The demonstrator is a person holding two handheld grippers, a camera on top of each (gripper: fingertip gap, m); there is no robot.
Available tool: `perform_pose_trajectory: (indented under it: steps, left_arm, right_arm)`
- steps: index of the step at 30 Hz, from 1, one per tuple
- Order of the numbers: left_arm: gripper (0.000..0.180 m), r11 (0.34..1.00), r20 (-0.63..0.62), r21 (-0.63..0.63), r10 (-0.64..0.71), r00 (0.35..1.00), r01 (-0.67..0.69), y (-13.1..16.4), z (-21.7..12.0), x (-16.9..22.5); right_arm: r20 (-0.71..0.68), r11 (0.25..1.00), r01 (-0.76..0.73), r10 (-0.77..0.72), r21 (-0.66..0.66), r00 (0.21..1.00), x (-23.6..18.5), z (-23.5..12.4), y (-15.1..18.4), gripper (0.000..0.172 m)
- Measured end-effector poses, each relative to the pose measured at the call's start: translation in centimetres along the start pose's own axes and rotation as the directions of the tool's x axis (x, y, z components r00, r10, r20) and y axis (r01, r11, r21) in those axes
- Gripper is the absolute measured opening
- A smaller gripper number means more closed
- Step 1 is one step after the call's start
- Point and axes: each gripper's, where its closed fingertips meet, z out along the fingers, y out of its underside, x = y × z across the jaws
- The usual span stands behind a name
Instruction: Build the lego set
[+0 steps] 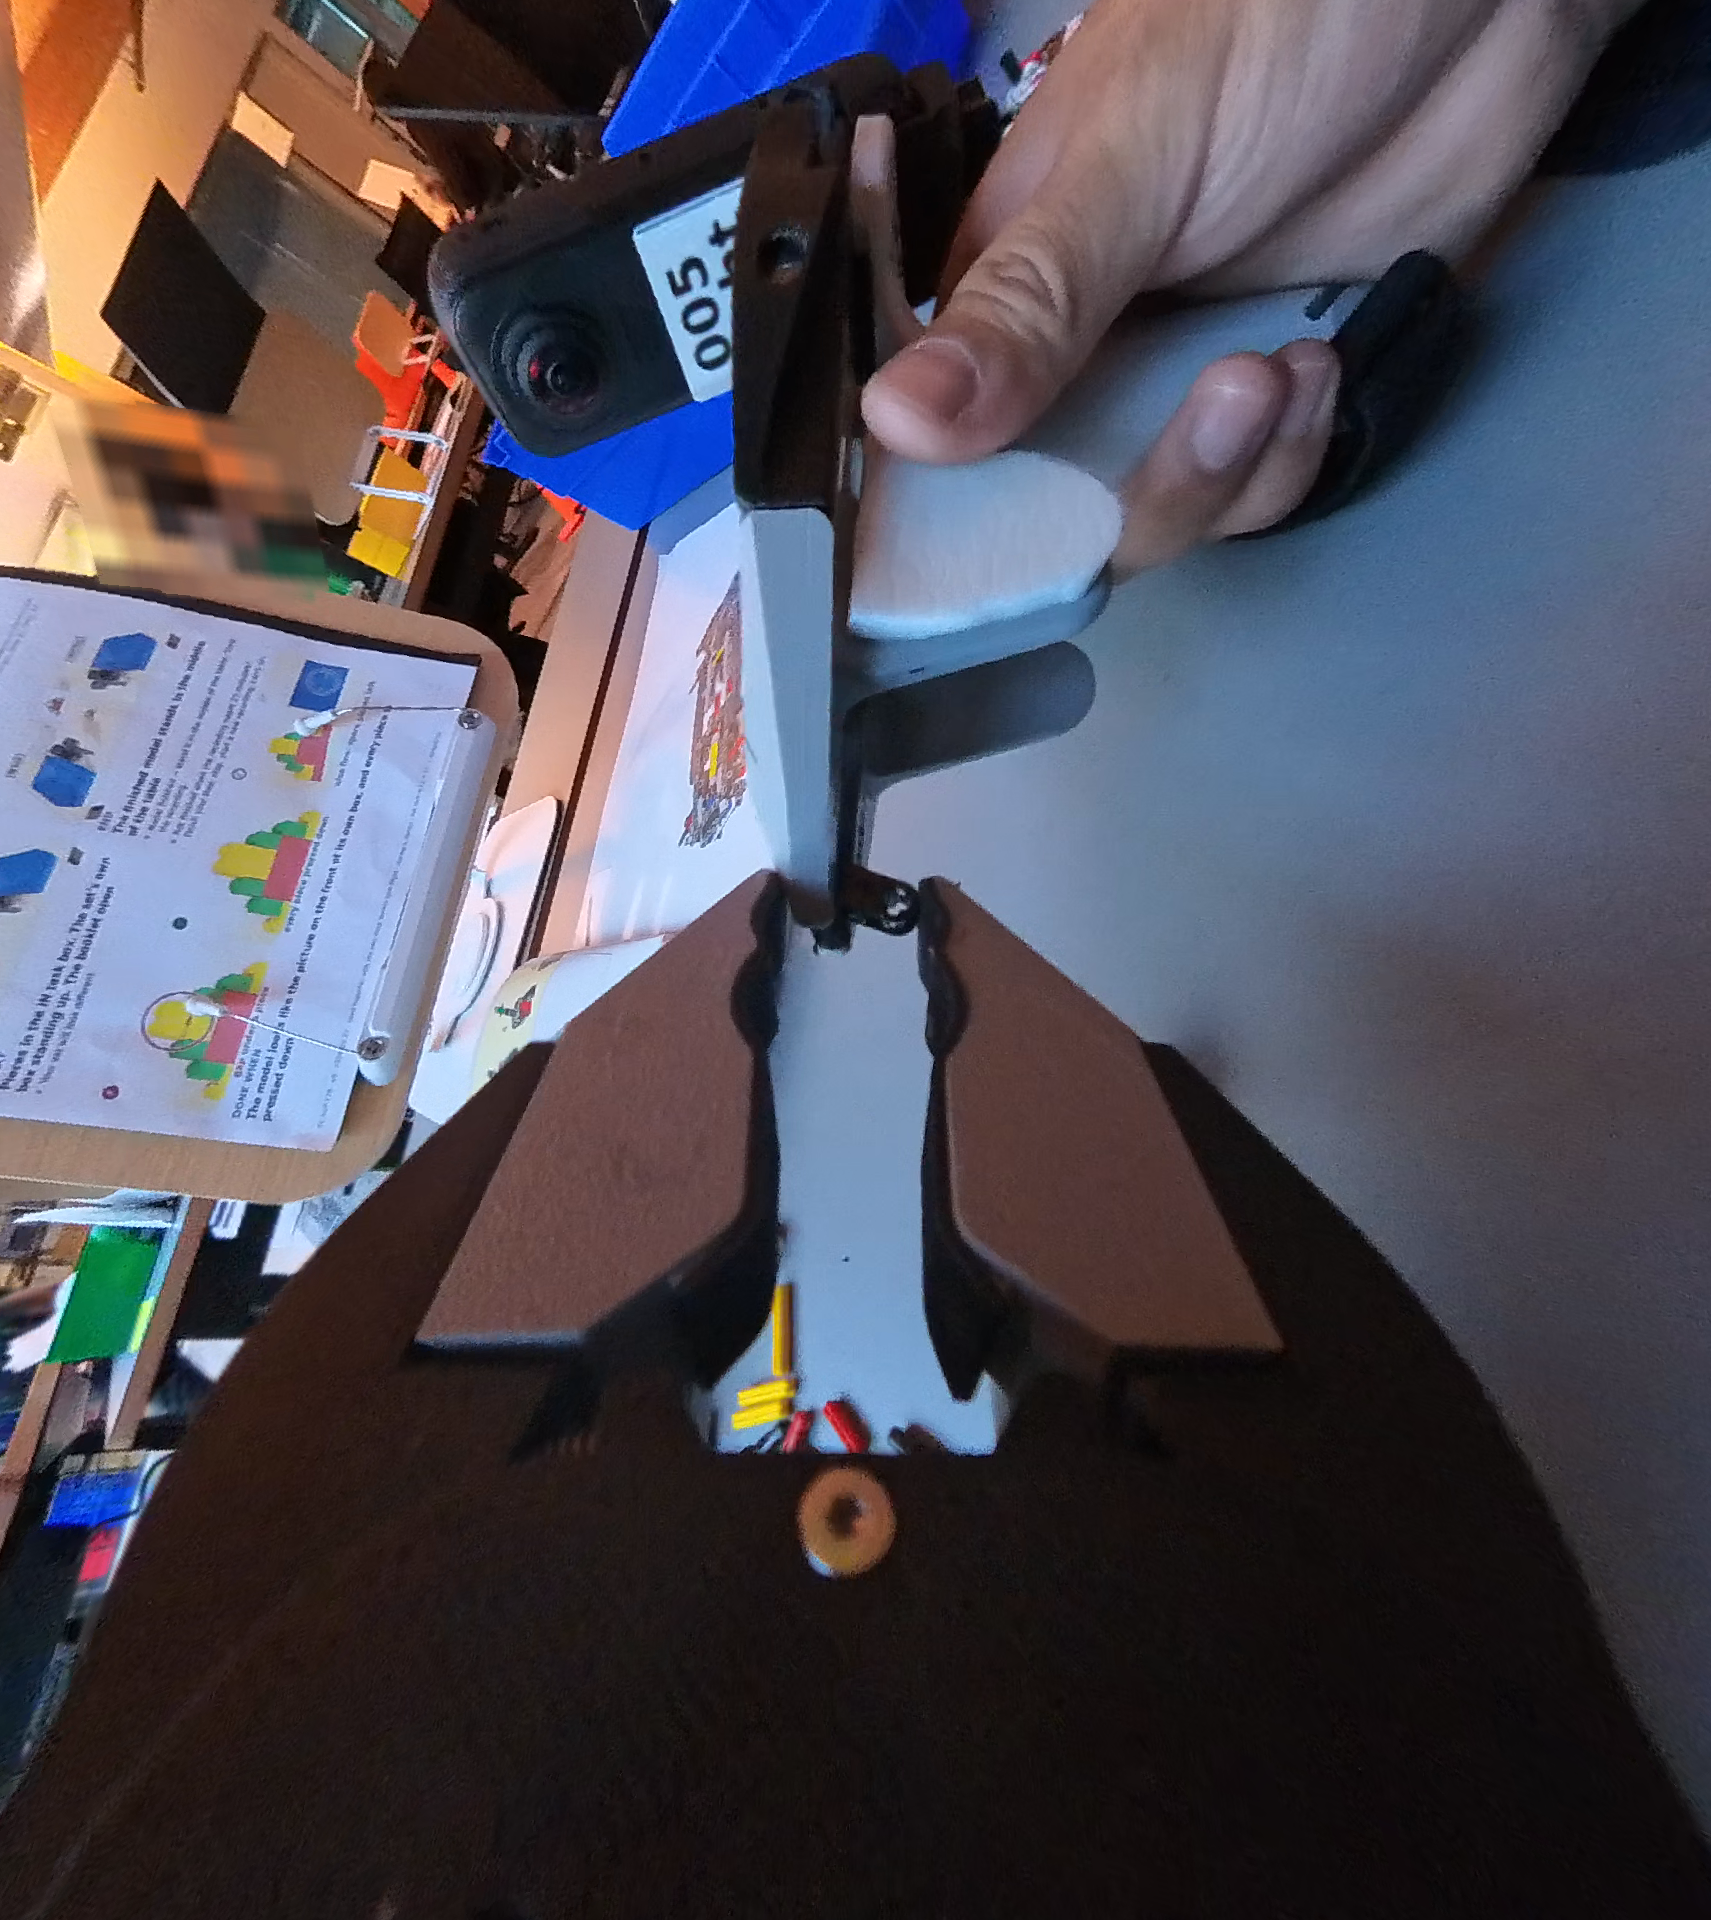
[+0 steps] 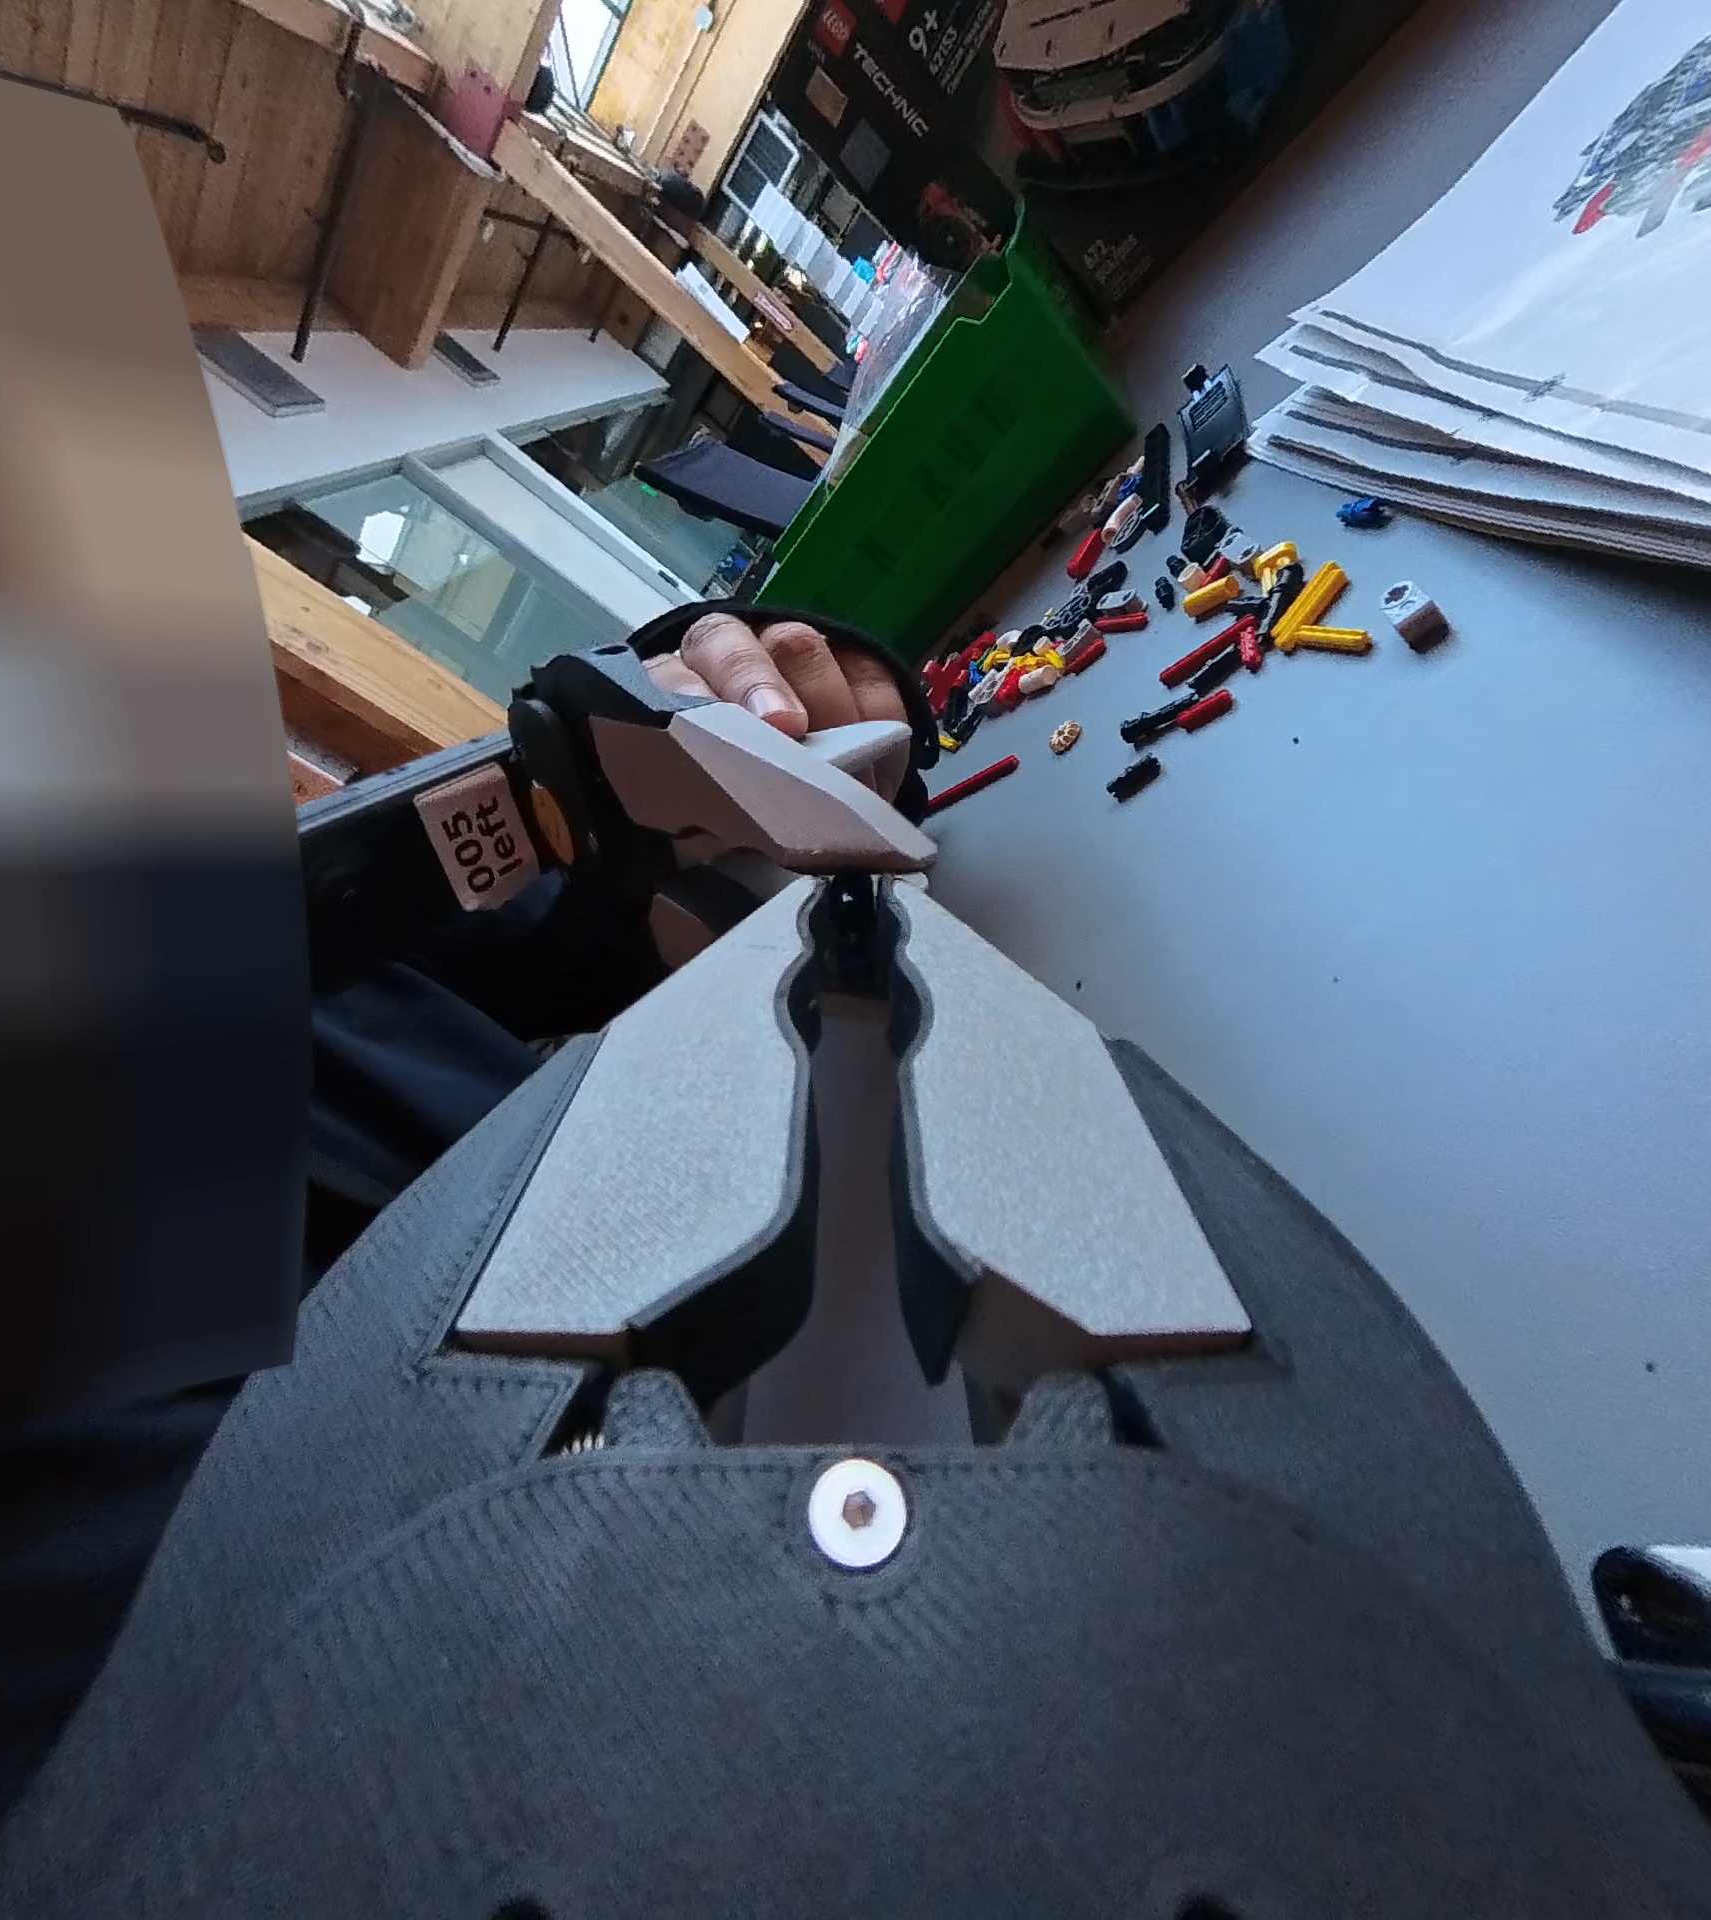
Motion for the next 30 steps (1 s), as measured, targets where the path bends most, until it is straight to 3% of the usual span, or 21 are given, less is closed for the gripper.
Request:
perform_pose_trajectory:
  steps: [16,30]
  left_arm:
    - [0.023,0.996,0.033,-0.018,-0.086,0.996,0.087,0.6,0.1,-1.2]
    - [0.023,0.998,0.002,0.011,-0.062,0.998,0.062,0.1,0.0,-0.6]
  right_arm:
    - [0.018,0.997,-0.049,0.048,0.061,0.999,0.2,-0.4,-0.9,0.007]
    - [-0.043,0.998,0.064,-0.063,0.026,0.997,0.0,-0.4,-0.6,0.003]
